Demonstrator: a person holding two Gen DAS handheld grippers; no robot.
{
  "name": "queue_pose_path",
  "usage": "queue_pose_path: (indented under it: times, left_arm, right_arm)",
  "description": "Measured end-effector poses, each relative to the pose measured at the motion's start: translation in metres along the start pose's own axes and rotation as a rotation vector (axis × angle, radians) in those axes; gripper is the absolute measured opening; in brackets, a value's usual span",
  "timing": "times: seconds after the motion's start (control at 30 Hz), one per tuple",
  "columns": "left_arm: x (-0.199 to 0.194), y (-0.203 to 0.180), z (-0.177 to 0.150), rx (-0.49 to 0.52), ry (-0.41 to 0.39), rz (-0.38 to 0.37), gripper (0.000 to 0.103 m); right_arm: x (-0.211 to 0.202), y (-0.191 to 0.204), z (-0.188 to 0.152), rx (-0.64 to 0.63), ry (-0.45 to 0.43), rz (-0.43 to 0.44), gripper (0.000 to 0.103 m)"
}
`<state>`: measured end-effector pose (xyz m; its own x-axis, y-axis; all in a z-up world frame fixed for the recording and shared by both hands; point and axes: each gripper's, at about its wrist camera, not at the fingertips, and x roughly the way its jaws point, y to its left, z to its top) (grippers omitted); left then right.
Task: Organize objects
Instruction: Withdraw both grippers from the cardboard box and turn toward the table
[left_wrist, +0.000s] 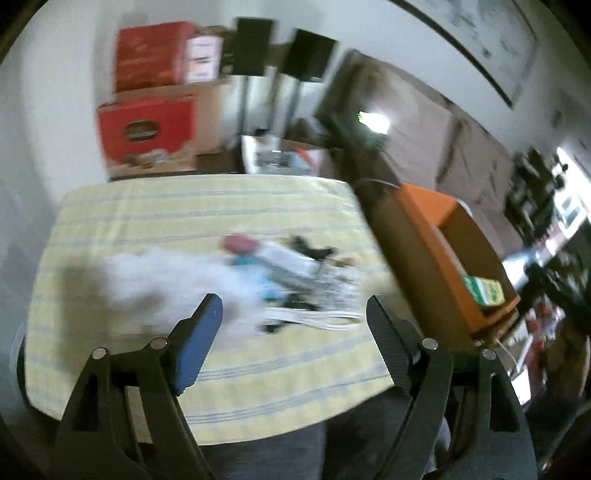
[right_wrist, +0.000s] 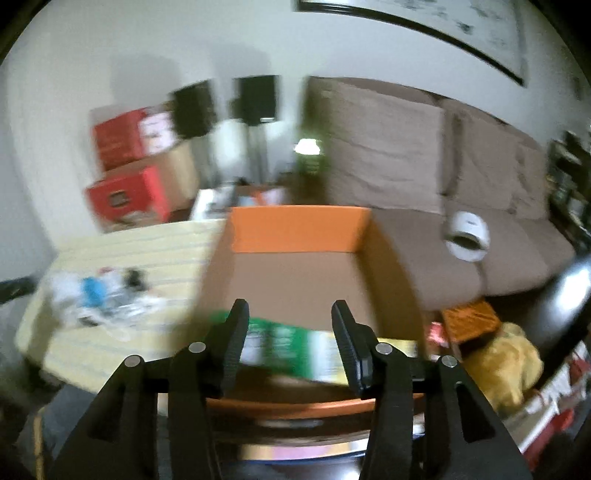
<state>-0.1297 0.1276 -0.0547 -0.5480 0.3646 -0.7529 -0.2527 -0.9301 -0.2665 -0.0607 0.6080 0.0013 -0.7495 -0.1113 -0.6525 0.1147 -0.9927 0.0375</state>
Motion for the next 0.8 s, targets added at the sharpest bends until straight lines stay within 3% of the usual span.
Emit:
queue_pose_path:
  times: [0.1, 0.2, 0.37, 0.57, 0.8]
  left_arm:
    - [-0.001, 0.037, 0.0, -0.026, 0.004, 0.039, 0.084]
    - [0.007, 0.068, -0.005, -0.059, 0.018, 0.079, 0.088]
    - [0.027, 0.098, -0.016, -0.105, 0.064, 0.094, 0.088]
    - [0.048, 0.12, -0.028, -0.154, 0.112, 0.026, 0.088]
    - [0.063, 0.136, -0.031, -0.15, 0.153, 0.0, 0.088]
  right_arm:
    - [-0.003, 0.039, -0.006, -0.032, 0.017, 0.149, 0.057]
    - [0.008, 0.078, -0.017, -0.064, 0.074, 0.21, 0.059]
    - [0.049, 0.129, -0.035, -0.055, 0.182, 0.213, 0.059]
    - [0.104, 0.169, -0.05, -0.004, 0.223, 0.191, 0.059]
    - [0.157, 0.198, -0.058, -0.061, 0.271, 0.065, 0.059]
